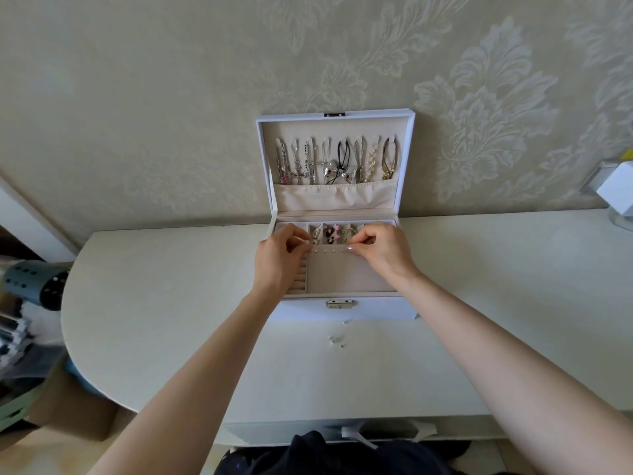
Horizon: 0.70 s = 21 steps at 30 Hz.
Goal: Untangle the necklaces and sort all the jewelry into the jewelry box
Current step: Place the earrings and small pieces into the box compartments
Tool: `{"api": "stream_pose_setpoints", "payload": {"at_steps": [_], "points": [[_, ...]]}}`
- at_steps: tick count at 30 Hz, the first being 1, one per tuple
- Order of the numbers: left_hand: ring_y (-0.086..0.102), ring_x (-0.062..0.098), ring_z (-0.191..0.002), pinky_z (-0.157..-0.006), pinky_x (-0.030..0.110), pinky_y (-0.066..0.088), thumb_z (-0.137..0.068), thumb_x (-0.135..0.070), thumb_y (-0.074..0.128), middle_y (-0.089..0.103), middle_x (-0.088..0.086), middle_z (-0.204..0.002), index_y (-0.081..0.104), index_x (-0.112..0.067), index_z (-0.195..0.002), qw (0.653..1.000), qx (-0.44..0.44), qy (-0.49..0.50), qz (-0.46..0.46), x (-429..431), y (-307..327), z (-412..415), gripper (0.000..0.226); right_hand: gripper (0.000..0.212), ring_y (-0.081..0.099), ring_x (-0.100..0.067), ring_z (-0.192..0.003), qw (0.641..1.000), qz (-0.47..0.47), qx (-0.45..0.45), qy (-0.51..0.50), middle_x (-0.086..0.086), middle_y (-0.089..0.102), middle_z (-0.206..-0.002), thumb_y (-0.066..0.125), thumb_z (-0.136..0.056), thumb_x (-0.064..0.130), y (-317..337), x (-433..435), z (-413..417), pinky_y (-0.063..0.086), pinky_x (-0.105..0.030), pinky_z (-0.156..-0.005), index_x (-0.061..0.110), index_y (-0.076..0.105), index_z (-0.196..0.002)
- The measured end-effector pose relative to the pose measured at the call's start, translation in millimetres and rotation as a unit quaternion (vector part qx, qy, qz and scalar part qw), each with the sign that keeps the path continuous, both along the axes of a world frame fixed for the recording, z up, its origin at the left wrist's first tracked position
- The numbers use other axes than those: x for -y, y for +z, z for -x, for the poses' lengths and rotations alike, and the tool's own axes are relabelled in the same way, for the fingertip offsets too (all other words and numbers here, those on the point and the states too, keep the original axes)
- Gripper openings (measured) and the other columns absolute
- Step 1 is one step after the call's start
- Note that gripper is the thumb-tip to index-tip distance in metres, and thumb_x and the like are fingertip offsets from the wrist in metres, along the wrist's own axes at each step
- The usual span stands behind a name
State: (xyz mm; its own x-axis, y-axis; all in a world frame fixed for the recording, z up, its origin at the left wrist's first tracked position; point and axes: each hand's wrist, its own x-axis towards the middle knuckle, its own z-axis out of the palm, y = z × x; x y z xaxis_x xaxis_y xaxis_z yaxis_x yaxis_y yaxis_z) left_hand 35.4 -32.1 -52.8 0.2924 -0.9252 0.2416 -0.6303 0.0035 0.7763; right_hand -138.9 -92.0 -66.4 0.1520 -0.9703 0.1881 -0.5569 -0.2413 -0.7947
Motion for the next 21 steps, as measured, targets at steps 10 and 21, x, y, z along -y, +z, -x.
{"api": "stream_pose_setpoints", "payload": {"at_steps": [10, 21], "points": [[0.058, 0.014, -0.074, -0.066, 0.024, 0.044, -0.08, -0.016, 0.071, 0.064, -0.006, -0.075, 0.062, -0.023, -0.076, 1.0, 0.021, 0.002, -0.017, 0.9, -1.9, 2.6, 0.012, 0.005, 0.054, -0.007, -0.069, 0.999, 0.014, -0.029, -0.006, 0.01, 0.063, -0.08, 0.077, -0.075, 0.015, 0.5, -0.4, -1.2, 0.037, -0.022, -0.065, 0.014, 0.074, -0.079], [0.059, 0.015, -0.077, -0.068, 0.025, 0.043, -0.081, -0.017, 0.069, 0.065, -0.006, -0.079, 0.062, -0.024, -0.076, 0.999, 0.036, -0.005, -0.025, 0.6, -2.7, 2.0, 0.011, 0.007, 0.057, -0.015, -0.067, 1.0, -0.011, 0.015, -0.017, 0.007, 0.059, -0.072, 0.078, -0.071, 0.005, 0.3, -0.8, 2.2, 0.052, -0.035, -0.073, 0.009, 0.074, -0.077]]}}
